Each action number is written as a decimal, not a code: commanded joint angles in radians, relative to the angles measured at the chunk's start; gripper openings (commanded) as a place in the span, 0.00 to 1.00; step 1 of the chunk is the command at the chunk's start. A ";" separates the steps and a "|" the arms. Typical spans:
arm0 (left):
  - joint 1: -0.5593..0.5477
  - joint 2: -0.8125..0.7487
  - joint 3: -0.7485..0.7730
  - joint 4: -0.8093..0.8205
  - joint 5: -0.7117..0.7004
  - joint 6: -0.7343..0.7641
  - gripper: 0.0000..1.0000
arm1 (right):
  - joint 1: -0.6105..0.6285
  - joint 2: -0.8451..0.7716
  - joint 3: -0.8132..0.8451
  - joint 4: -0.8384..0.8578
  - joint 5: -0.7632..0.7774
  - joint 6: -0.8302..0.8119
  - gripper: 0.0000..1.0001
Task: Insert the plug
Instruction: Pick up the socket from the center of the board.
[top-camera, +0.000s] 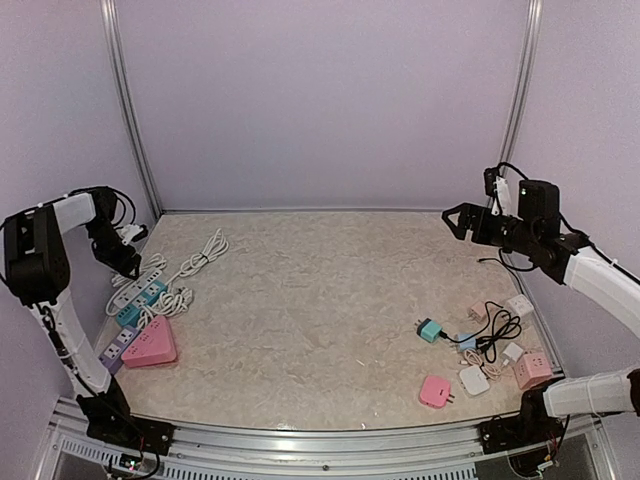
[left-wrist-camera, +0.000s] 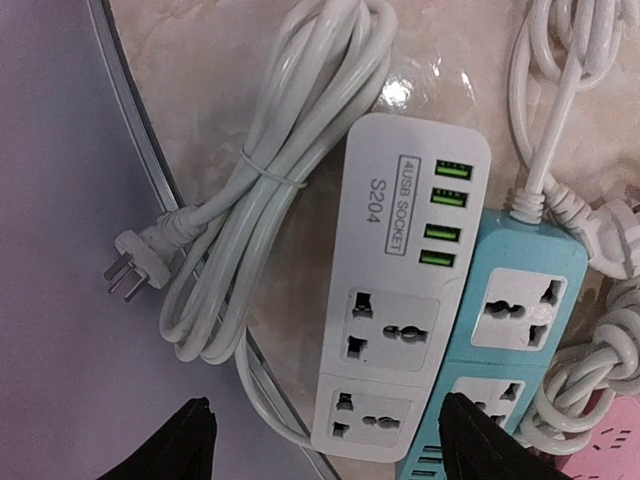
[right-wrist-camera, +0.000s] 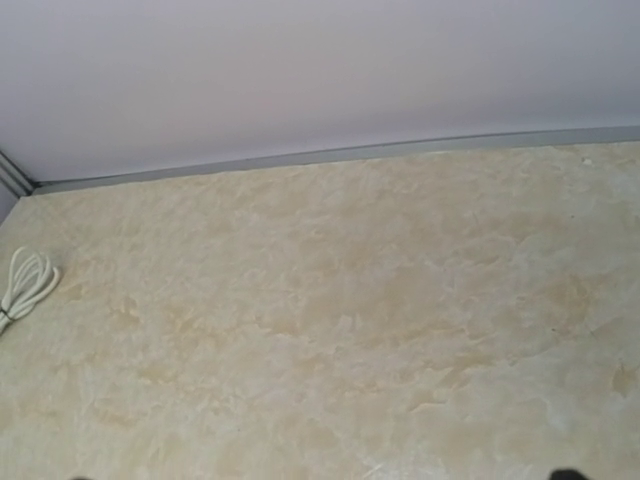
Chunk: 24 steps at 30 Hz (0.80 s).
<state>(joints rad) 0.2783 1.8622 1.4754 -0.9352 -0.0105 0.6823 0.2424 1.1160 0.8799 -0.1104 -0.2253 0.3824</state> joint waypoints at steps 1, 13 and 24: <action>-0.002 0.040 -0.039 -0.017 -0.115 0.078 0.75 | 0.017 -0.005 -0.019 -0.003 -0.020 -0.013 0.99; -0.082 0.124 -0.119 0.024 -0.085 0.142 0.74 | 0.037 -0.028 -0.030 0.008 -0.024 -0.009 1.00; -0.140 0.089 -0.123 0.037 0.033 0.174 0.78 | 0.075 -0.041 -0.026 0.043 -0.030 -0.002 1.00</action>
<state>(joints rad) 0.1387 1.9701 1.3510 -0.8829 -0.0513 0.8371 0.2974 1.0863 0.8646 -0.0879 -0.2478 0.3798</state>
